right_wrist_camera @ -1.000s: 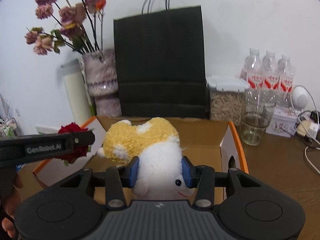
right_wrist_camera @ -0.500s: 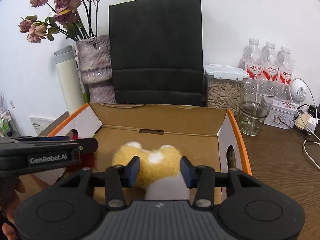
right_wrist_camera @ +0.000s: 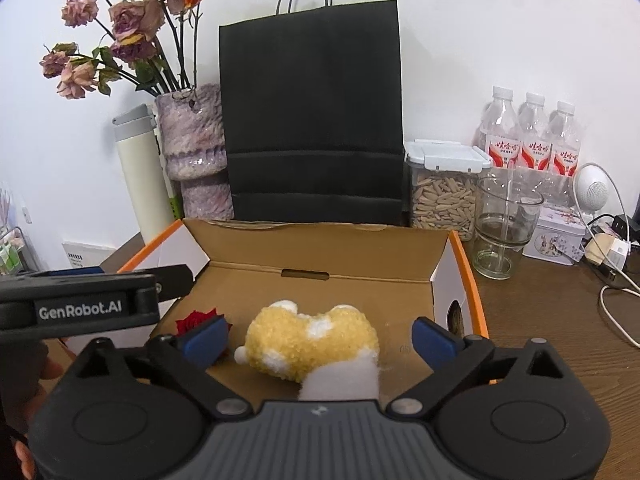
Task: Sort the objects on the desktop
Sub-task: 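Open both grippers to release the rose and plush toy in the box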
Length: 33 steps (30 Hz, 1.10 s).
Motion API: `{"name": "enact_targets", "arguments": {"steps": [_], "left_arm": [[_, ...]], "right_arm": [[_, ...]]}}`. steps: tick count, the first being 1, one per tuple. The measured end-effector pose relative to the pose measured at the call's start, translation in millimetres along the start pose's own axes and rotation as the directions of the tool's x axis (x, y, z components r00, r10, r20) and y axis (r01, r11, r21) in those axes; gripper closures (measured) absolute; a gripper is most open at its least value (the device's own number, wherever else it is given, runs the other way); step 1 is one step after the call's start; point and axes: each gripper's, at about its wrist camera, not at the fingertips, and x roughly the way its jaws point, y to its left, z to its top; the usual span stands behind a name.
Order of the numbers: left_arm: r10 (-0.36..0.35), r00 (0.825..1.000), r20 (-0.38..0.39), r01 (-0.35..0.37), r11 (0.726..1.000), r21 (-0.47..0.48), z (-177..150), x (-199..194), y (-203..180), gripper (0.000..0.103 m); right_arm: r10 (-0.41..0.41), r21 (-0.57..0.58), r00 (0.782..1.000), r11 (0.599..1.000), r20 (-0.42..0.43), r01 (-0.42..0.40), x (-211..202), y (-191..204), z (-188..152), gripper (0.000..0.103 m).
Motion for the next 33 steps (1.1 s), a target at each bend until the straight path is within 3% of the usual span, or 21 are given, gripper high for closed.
{"name": "enact_targets", "arguments": {"steps": [9,24,33], "left_arm": [[-0.023,0.999,0.046,0.022,1.000,0.009,1,-18,-4,0.000],[-0.067,0.983,0.174,0.063,0.998,0.028,-9,-89,-9,0.000],[-0.068,0.981,0.181,0.060,0.997,0.046,-25,-125,-12,0.000]], "right_arm": [[0.035,-0.031,0.999,0.999,0.017,-0.034,-14,10,0,0.003],[0.011,-0.065,0.995,0.998,0.103,-0.004,-74,20,-12,0.001],[0.002,-0.078,0.989,0.997,0.149,0.010,-116,22,-32,0.000]]}}
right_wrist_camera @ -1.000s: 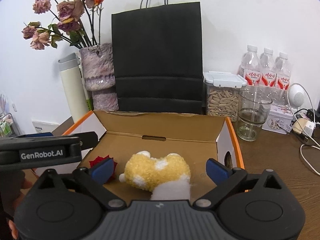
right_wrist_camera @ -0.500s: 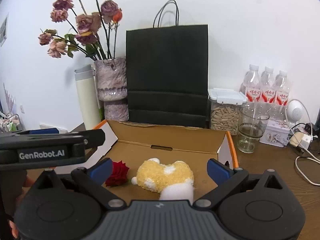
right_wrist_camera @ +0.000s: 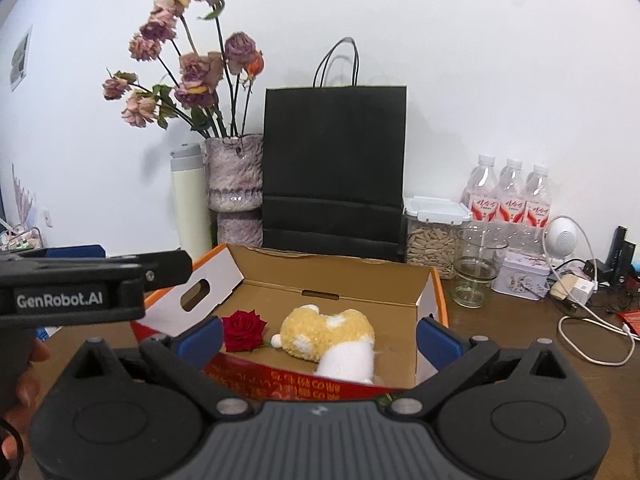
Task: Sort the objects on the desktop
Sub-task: 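Open both grippers to release the rose and plush toy in the box, then move the left gripper back to the navy zippered case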
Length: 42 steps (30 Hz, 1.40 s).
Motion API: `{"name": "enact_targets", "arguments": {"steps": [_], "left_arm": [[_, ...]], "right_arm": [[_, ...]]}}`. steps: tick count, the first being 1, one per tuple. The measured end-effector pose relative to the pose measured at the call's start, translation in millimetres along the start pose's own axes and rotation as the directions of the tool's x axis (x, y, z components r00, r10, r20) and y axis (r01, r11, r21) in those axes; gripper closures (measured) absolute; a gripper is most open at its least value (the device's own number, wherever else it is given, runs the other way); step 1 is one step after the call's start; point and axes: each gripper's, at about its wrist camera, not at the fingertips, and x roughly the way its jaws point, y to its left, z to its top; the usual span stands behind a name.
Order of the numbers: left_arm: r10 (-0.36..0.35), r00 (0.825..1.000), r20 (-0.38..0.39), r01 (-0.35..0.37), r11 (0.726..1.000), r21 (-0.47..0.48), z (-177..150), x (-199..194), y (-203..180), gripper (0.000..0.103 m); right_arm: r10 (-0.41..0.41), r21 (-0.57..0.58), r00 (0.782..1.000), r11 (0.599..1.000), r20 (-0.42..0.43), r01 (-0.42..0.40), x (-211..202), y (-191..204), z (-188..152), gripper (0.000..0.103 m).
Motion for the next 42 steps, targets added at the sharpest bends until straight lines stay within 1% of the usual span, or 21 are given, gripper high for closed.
{"name": "enact_targets", "arguments": {"steps": [3,7,14,18,24,27,31,34,42], "left_arm": [[-0.001,1.000,0.000,0.001,1.000,-0.010,-5,-12,2,0.000],[0.006,1.000,-0.005,-0.006,1.000,0.000,-15,-26,4,0.000],[0.049,0.999,-0.017,-0.049,0.999,0.001,-31,-48,14,0.000],[0.073,0.997,-0.018,-0.073,0.997,0.007,-41,-61,23,0.000],[0.104,0.994,-0.046,-0.103,0.994,0.029,-57,-75,32,0.000],[0.113,0.991,-0.077,-0.111,0.993,0.034,-68,-77,35,0.000],[0.114,0.985,-0.132,-0.112,0.993,0.018,-81,-73,40,0.000],[0.101,0.982,-0.160,-0.100,0.995,0.012,-89,-72,42,0.000],[0.099,0.978,-0.183,-0.098,0.995,0.011,-92,-62,46,0.000]], "right_arm": [[0.002,0.009,1.000,1.000,0.012,-0.002,-16,-2,-11,0.000],[0.006,0.013,1.000,1.000,0.021,-0.007,-35,-4,-25,0.000],[0.007,0.017,1.000,1.000,0.014,-0.007,-63,-12,-54,0.000],[0.006,0.019,1.000,1.000,-0.008,-0.006,-73,-17,-73,0.000],[-0.001,0.019,0.998,1.000,-0.064,0.002,-76,-21,-102,0.000],[-0.004,0.027,0.996,1.000,-0.091,0.006,-76,-22,-113,0.000],[-0.005,0.034,0.993,0.999,-0.120,0.009,-74,-22,-123,0.000],[-0.003,0.039,0.992,0.999,-0.126,0.008,-75,-21,-127,0.000],[0.023,0.028,0.992,0.999,-0.124,-0.019,-69,-11,-123,0.000]]}}
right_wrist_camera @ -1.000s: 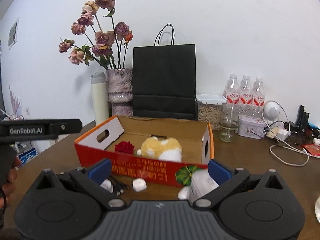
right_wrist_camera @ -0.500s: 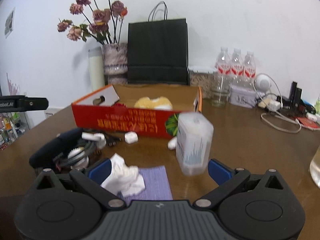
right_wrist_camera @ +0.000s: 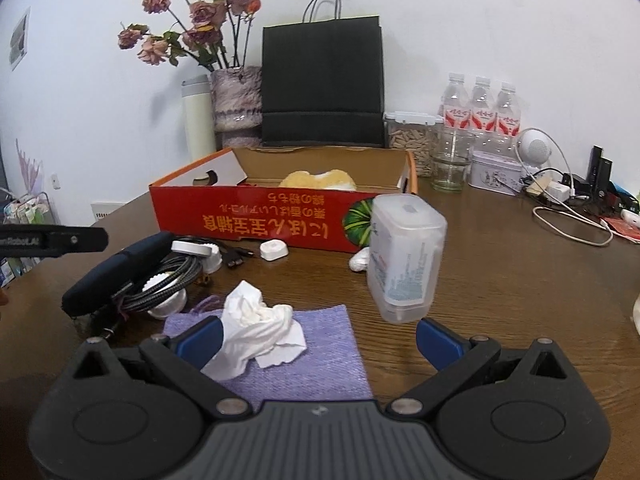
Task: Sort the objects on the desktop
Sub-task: 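Move the left gripper back to the navy zippered case, then grasp the navy case with the left gripper while the right gripper grasps a white round lid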
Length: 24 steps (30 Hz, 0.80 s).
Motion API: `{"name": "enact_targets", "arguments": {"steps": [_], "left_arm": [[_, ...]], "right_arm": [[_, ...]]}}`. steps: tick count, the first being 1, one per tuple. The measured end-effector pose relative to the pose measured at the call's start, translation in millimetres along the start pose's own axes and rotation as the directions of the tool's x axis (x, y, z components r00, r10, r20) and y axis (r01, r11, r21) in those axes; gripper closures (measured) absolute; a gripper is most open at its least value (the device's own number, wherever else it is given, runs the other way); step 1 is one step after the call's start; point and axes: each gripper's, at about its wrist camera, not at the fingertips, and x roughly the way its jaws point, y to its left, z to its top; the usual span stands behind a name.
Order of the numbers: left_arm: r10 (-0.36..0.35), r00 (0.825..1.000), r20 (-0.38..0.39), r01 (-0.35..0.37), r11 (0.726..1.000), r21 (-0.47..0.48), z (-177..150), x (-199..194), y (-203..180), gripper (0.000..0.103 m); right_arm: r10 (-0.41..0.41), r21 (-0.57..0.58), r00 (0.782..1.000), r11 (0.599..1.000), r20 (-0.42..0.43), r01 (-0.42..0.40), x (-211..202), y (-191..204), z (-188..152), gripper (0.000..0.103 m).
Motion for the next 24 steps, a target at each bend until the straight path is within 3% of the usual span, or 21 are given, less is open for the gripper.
{"name": "enact_targets", "arguments": {"steps": [14,24], "left_arm": [[-0.020,1.000,-0.009,0.020,1.000,0.021,10,19,8,0.000],[-0.045,0.999,-0.024,0.044,0.999,-0.019,18,34,33,0.000]], "right_arm": [[0.151,-0.140,0.988,0.978,-0.018,-0.152,40,51,51,0.018],[0.217,-0.080,0.971,0.971,-0.099,-0.225,98,81,74,0.045]]}}
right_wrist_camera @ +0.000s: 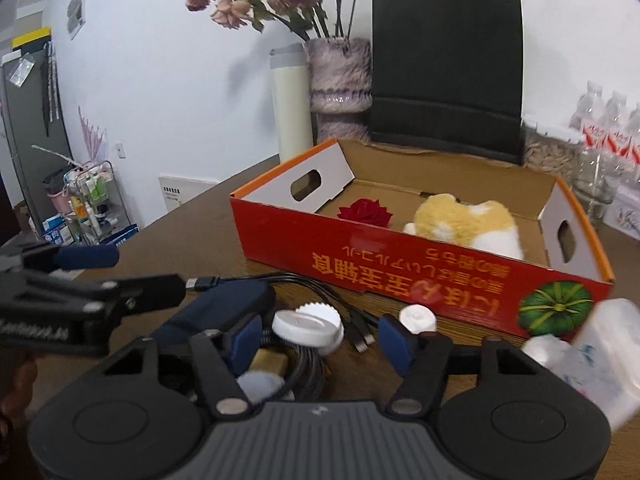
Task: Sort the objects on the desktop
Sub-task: 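Grasp the navy case with the left gripper while the right gripper grasps a white round lid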
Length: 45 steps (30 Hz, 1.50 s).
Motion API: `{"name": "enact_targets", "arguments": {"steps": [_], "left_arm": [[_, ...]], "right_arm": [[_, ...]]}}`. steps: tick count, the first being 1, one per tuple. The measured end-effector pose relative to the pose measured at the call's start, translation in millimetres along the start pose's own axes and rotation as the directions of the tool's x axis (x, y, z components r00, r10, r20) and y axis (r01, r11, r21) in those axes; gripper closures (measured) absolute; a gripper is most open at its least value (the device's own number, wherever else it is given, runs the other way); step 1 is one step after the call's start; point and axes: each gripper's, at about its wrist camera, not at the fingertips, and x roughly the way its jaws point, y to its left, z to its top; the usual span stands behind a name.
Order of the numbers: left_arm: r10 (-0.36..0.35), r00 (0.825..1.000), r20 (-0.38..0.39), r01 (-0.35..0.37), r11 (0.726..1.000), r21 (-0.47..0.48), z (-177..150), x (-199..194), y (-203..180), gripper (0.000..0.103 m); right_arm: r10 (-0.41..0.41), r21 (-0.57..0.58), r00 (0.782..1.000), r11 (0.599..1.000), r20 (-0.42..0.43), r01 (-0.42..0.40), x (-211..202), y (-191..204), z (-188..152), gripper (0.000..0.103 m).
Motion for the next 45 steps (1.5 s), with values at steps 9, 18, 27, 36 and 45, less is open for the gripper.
{"name": "enact_targets", "arguments": {"steps": [9,18,27,36,45], "left_arm": [[-0.055,0.997,-0.057,0.055,0.998,-0.006,-3,18,1,0.000],[-0.110,0.985,-0.137,0.107,0.994,-0.025,-8,34,-7,0.000],[-0.099,0.976,-0.195,0.094,0.995,-0.035,-13,46,-13,0.000],[-0.084,0.976,-0.200,0.072,0.995,-0.066,-15,49,-13,0.002],[-0.090,0.980,-0.175,0.077,0.994,-0.082,-17,44,-18,0.025]], "right_arm": [[0.040,0.071,0.999,0.997,-0.007,-0.039,13,-9,-3,0.065],[0.033,0.093,0.999,0.995,0.024,-0.035,5,-16,-4,0.065],[-0.002,0.092,0.999,0.996,0.052,-0.003,-6,-26,-6,0.065],[-0.030,0.100,0.997,0.995,0.066,0.023,-15,-39,-11,0.065],[-0.040,0.094,0.996,0.995,0.076,0.033,-24,-41,-17,0.065]]}}
